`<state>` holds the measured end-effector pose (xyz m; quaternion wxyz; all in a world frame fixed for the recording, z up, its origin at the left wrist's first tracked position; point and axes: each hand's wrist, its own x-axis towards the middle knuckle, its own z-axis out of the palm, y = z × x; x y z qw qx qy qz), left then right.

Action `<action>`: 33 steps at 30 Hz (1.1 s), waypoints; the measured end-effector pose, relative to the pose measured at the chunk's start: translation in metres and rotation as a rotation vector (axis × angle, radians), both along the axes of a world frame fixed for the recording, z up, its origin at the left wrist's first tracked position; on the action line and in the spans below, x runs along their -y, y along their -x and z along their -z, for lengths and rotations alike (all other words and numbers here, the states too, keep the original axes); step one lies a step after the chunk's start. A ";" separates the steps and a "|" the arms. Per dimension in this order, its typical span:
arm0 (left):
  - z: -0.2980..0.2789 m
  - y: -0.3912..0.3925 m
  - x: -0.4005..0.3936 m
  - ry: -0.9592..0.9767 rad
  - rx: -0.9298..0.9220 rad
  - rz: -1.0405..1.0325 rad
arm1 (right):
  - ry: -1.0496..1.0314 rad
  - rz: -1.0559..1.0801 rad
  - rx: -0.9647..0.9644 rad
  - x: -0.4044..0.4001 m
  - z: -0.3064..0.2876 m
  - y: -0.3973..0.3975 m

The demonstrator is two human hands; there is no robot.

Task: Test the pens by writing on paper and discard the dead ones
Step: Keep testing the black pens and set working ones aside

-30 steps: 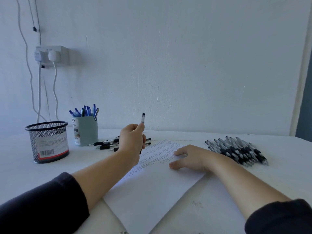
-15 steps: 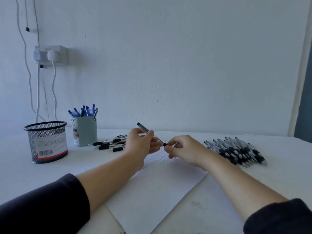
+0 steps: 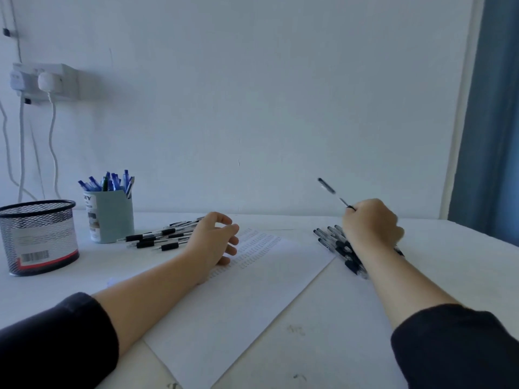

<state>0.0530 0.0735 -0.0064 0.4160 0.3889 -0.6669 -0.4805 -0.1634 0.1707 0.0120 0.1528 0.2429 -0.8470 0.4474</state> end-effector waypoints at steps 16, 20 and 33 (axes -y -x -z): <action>0.001 0.000 0.000 0.020 0.031 0.023 | -0.255 0.173 0.152 -0.018 0.015 0.011; 0.002 0.000 0.001 0.026 0.029 0.023 | -0.325 0.165 -0.030 -0.014 0.009 -0.003; -0.018 -0.027 0.033 0.205 -0.084 -0.244 | -0.463 -1.008 -0.164 0.019 0.011 -0.100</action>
